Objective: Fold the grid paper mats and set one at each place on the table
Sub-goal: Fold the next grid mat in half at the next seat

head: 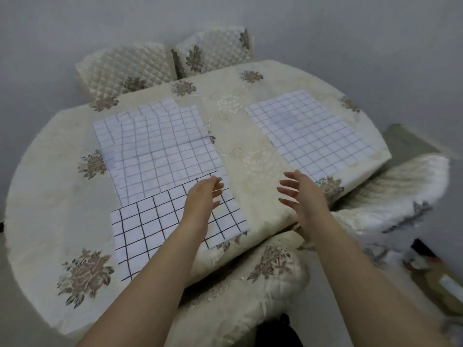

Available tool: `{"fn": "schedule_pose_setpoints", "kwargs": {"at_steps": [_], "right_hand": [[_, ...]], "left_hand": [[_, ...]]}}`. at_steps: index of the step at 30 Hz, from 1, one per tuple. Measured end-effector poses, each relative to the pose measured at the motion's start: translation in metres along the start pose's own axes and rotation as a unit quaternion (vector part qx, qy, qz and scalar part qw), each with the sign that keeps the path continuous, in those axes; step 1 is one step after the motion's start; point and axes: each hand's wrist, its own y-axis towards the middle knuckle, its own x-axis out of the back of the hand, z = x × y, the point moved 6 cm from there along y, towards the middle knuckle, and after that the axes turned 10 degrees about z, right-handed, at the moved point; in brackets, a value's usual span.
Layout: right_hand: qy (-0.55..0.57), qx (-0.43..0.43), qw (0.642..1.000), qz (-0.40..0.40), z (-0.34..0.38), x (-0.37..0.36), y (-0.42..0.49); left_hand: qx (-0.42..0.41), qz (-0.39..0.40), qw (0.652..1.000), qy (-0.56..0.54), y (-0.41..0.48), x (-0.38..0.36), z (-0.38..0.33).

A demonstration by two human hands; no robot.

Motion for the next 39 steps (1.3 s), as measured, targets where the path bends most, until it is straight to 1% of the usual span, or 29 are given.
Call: {"fn": "schedule_pose_setpoints", "kwargs": {"at_steps": [5,8,13,17,24,29,32,36,39], "right_hand": [[0.036,0.037,0.998,-0.047,0.020,0.084,-0.010],[0.041,0.055,0.995,-0.070,0.033,0.139,-0.016],[0.078,0.067,0.987,-0.122,0.044,0.243,-0.033],[0.073,0.062,0.983,-0.154,0.047,0.327,-0.054],[0.110,0.074,0.964,-0.232,0.043,0.444,-0.101],[0.129,0.071,0.951,-0.272,0.034,0.500,-0.120],[0.134,0.074,0.947,-0.284,0.033,0.520,-0.119],[0.125,0.072,0.949,-0.281,0.040,0.535,-0.104],[0.111,0.076,0.953,-0.271,0.055,0.541,-0.080]], "left_hand": [[-0.013,0.057,0.998,0.035,-0.003,-0.079,0.000],[-0.014,0.073,0.996,0.042,-0.008,-0.127,0.004],[-0.022,0.097,0.993,0.063,-0.024,-0.217,0.022],[-0.025,0.126,0.989,0.071,-0.040,-0.300,0.042],[-0.047,0.188,0.976,0.102,-0.069,-0.426,0.065],[-0.050,0.240,0.962,0.117,-0.081,-0.495,0.077],[-0.054,0.255,0.960,0.107,-0.080,-0.522,0.082],[-0.056,0.253,0.961,0.097,-0.065,-0.544,0.083],[-0.061,0.237,0.966,0.079,-0.044,-0.552,0.075]]}}
